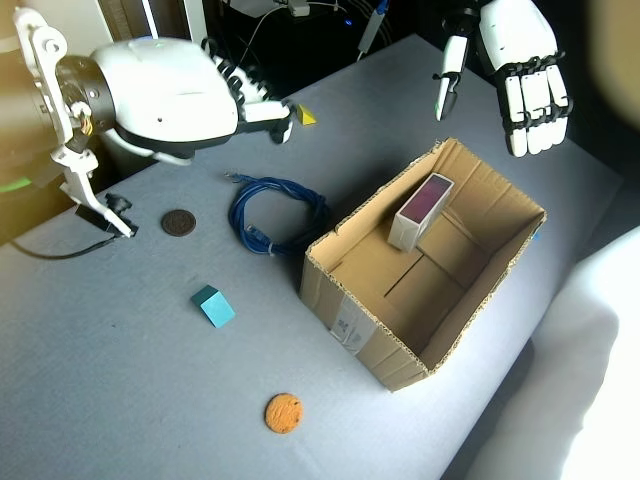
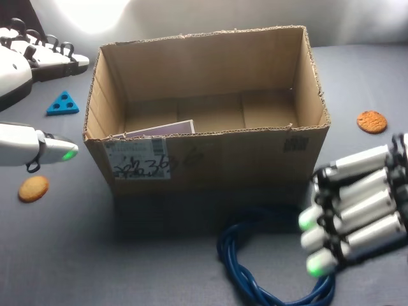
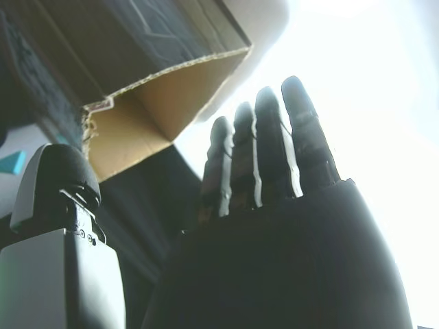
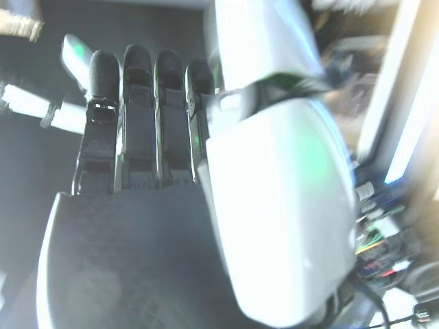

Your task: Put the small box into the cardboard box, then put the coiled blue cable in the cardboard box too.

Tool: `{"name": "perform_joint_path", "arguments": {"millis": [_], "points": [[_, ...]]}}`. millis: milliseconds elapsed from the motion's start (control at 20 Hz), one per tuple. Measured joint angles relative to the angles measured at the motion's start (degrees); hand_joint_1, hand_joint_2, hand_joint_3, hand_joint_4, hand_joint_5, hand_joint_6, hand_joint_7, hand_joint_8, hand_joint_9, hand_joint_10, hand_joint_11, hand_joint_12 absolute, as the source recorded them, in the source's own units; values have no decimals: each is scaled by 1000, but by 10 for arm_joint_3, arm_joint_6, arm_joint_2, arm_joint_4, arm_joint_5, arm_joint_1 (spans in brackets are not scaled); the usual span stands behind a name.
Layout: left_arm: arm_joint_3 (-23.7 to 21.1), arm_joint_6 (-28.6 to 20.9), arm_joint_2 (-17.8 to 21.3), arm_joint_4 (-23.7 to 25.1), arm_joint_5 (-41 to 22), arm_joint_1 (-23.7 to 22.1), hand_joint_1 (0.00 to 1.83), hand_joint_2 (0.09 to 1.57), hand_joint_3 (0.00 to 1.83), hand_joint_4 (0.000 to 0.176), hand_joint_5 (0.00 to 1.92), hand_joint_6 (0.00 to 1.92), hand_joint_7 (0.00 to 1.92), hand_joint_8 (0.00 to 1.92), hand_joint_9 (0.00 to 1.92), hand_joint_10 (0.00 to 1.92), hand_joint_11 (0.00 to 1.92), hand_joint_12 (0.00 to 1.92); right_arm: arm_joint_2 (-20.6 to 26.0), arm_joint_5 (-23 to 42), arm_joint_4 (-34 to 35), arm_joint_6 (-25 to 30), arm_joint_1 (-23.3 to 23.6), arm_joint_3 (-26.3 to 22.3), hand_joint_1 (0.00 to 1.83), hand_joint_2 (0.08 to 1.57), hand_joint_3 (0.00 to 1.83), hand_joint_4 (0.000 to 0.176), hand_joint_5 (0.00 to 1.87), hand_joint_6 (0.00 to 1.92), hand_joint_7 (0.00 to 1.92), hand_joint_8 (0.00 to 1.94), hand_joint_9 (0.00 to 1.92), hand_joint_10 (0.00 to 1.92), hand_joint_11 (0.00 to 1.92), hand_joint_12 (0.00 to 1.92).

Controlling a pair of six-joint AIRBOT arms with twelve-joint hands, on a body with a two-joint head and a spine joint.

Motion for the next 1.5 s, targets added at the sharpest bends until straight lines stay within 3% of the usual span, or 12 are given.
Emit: {"name": "perform_joint_path", "arguments": {"millis": [200, 350, 450, 550, 700, 850, 1150, 1250, 1500], "points": [[0, -85, 24, 117, 4, 1, 518, 1157, 1, 0, 240, 4, 245, 8, 237, 9, 0, 502, -28, -37, 2, -82, -30, 1, 1363, 864, 0, 0, 714, 16, 672, 7, 635, 15, 219, 998], [5, -177, 34, 230, 5, 2, 484, 1171, 5, 0, 247, 5, 243, 3, 230, 3, 0, 508, -39, -48, 5, -100, -42, 1, 1343, 871, 0, 0, 739, 8, 700, 4, 653, 10, 175, 1054], [9, -288, 38, 354, -13, 14, 460, 1176, 0, 0, 215, 2, 223, 2, 214, 4, 0, 455, -49, -62, 8, -118, -50, 2, 1311, 860, 0, 0, 682, 0, 593, 0, 551, 0, 91, 1091], [10, -352, 43, 438, -22, 19, 509, 1155, 0, 0, 257, 6, 258, 5, 249, 7, 0, 553, -70, -83, 2, -128, -57, 7, 1271, 862, 0, 0, 615, 0, 512, 0, 473, 0, 17, 1146], [15, -412, 49, 531, -52, 24, 473, 1176, 4, 0, 240, 2, 230, 2, 210, 1, 0, 461, -85, -99, 8, -155, -69, 13, 1335, 823, 0, 0, 593, 4, 503, 3, 466, 9, 46, 1103], [19, -459, 54, 621, -104, 28, 504, 1165, 0, 0, 263, 4, 256, 5, 234, 5, 0, 506, -99, -114, 6, -155, -69, 25, 1318, 853, 6, 0, 512, 0, 424, 0, 409, 0, 1, 1082], [25, -498, 67, 730, -201, 28, 468, 1179, 3, 0, 207, 0, 200, 0, 187, 0, 0, 417, -134, -134, 26, -173, -69, 47, 1310, 823, 0, 0, 576, 16, 466, 9, 455, 14, 88, 1122], [24, -522, 70, 772, -218, 33, 494, 1173, 0, 0, 269, 7, 265, 6, 241, 3, 0, 512, -146, -141, 32, -188, -69, 55, 1292, 829, 0, 0, 591, 15, 480, 9, 462, 13, 77, 1116], [23, -520, 74, 787, -262, 40, 511, 1172, 1, 0, 265, 3, 257, 4, 235, 3, 0, 479, -176, -159, 38, -198, -75, 77, 1339, 835, 0, 0, 587, 4, 448, 2, 463, 3, 65, 1128]]}}
